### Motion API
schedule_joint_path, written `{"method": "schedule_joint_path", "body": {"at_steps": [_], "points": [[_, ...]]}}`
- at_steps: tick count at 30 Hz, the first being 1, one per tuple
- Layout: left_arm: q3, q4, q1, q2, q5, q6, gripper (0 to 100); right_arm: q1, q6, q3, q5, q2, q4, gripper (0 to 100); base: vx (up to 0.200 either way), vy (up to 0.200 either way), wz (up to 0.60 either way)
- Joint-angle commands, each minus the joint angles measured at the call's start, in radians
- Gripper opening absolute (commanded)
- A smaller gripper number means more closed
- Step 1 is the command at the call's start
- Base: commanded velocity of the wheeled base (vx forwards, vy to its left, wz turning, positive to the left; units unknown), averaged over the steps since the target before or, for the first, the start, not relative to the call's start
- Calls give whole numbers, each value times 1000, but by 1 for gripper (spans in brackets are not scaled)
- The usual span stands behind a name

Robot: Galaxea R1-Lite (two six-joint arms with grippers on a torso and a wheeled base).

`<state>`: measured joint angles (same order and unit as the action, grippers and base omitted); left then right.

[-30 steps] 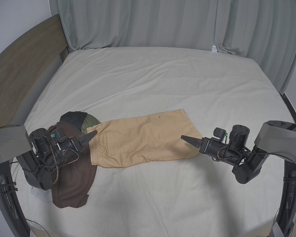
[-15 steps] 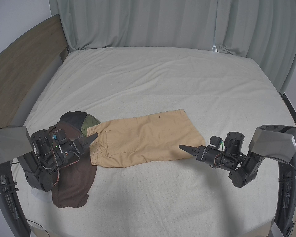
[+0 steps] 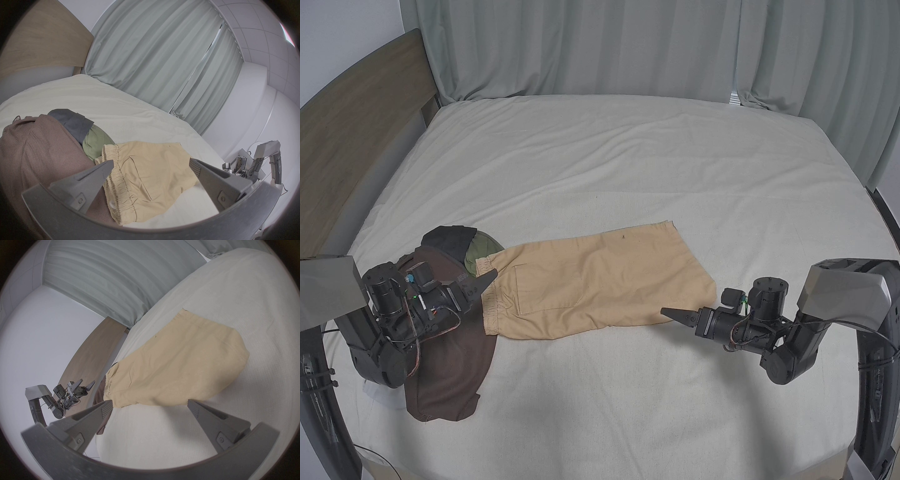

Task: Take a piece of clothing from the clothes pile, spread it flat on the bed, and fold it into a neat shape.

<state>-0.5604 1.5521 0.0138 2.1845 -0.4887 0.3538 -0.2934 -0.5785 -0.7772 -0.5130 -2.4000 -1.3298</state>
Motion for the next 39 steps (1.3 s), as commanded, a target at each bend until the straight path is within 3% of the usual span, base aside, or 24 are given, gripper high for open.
{"method": "schedule_joint_path", "body": {"at_steps": [1,16,21,39], "points": [[-1,0,0,1,-1,1,100,-1,0,-2,1,-21,0,100,0,0,0],[-4,0,-2,3,-1,14,100,3,0,-66,14,-105,1,100,0,0,0],[-4,0,-2,1,-1,14,100,-7,0,-151,83,-153,1,100,0,0,0],[-6,0,0,-2,-2,17,100,-66,-60,-263,125,-197,35,100,0,0,0]]}}
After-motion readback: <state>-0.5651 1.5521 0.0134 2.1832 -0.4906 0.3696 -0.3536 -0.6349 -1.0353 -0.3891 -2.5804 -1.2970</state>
